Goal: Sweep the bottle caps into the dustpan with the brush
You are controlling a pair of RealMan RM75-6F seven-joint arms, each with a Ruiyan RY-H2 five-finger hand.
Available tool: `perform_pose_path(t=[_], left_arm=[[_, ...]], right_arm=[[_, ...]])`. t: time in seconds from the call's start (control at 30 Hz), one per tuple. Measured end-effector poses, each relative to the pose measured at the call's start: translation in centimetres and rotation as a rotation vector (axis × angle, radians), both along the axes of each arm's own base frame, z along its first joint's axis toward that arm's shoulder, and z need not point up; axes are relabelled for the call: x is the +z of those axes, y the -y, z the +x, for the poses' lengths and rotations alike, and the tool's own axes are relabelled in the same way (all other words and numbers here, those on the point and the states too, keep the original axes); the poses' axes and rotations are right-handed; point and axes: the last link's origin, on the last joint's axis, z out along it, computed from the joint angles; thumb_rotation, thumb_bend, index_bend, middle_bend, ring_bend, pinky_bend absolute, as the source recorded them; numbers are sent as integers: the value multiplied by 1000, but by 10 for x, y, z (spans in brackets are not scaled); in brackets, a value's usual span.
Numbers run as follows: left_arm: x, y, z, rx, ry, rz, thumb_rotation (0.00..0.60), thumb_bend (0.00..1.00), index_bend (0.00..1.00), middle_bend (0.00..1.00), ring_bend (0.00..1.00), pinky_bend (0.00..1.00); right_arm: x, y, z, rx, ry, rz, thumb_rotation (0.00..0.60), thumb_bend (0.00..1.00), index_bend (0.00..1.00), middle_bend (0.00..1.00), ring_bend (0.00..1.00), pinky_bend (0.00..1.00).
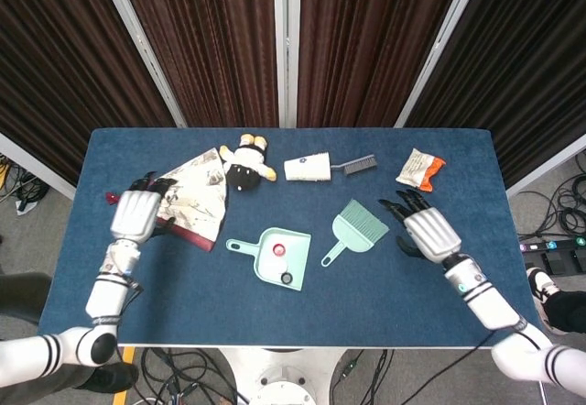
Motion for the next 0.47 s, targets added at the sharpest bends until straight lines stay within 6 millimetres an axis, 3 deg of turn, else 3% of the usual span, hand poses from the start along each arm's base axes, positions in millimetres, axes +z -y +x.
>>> perform_pose_path(t=[0.2, 0.47], left_arm=[[37, 41, -48, 55, -54, 142, 600, 265, 221, 230, 99, 197], [50, 100, -61, 96, -54, 169, 600, 260, 222, 229, 98, 191]], right_arm=[[36, -41, -35, -107, 49, -143, 600, 351, 73, 230, 0, 0], [63, -108, -55, -208, 99, -287, 600, 354, 73, 224, 0, 0]])
